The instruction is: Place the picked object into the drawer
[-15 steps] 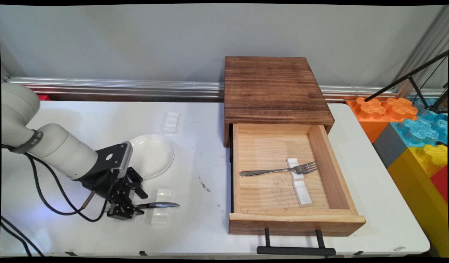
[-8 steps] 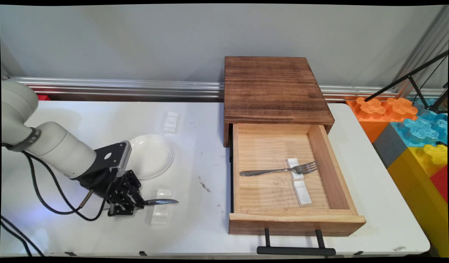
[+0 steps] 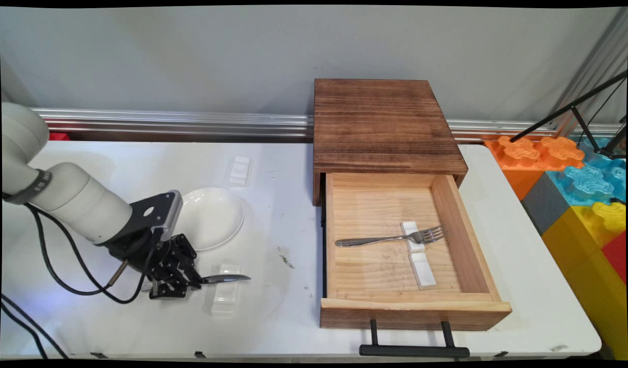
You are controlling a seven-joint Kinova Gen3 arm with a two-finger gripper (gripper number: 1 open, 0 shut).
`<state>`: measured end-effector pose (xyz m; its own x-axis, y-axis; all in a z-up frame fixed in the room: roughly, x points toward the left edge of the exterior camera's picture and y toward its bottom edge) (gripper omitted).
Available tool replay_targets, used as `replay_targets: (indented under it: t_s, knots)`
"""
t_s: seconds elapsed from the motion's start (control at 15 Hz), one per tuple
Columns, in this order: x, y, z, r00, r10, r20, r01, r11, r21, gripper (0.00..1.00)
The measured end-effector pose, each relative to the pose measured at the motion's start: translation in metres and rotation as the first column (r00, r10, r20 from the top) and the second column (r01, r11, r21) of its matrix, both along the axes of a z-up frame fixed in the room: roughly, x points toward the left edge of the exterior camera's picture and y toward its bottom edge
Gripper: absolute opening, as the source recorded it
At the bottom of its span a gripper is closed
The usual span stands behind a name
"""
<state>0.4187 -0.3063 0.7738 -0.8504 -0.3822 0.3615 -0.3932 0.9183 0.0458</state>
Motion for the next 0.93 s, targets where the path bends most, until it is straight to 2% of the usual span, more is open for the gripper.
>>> replay_targets:
  t_s: [0.93]
  knots:
    - [-0.01,-0.014,0.068,1.0,0.011,0.001,-0.011,0.999,0.042,0.0]
